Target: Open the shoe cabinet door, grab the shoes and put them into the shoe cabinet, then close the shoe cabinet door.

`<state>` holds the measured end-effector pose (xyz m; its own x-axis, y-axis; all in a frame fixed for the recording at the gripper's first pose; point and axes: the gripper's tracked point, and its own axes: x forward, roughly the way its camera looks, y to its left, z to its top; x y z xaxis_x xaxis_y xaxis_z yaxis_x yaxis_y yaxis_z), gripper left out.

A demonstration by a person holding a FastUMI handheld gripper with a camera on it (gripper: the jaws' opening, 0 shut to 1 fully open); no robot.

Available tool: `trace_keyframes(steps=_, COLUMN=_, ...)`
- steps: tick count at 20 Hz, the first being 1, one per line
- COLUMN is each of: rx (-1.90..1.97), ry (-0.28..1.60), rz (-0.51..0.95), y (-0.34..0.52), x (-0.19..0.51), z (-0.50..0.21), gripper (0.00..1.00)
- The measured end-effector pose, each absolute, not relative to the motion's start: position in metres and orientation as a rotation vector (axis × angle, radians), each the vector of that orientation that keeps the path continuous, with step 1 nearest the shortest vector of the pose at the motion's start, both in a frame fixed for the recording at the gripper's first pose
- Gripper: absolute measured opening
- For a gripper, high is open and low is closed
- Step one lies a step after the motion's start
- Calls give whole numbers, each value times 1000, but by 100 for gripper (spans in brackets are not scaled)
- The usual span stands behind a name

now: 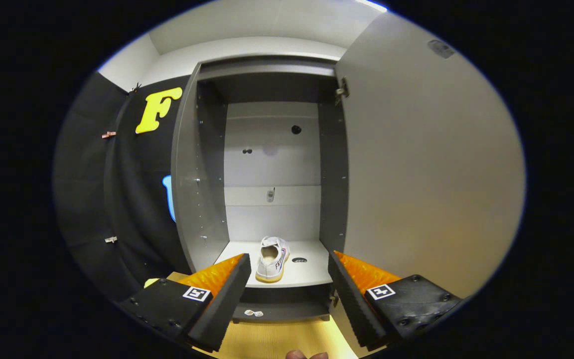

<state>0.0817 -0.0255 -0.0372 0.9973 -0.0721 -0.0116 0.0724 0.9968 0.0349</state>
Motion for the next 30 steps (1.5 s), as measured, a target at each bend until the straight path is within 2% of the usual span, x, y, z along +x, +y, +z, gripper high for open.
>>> trace_keyframes(steps=9, rx=-29, ry=6, rz=-206, y=-98, x=-59, z=-45, gripper=98)
trace_keyframes(steps=12, rx=-34, ry=-32, rz=-336, y=-154, x=-101, z=-41, gripper=98)
trace_keyframes(steps=16, rx=-8, ry=1, rz=-511, y=-241, x=-123, z=-56, gripper=98)
trace_keyframes(steps=20, rx=28, ry=36, rz=-581, y=-301, x=-106, z=-59, gripper=97)
trace_keyframes(steps=27, rx=140, ry=61, rz=-423, y=-311, x=-40, z=-45, gripper=98)
trace_keyframes(steps=30, rx=127, ry=54, rz=-431, y=-307, x=-38, z=-44, gripper=97)
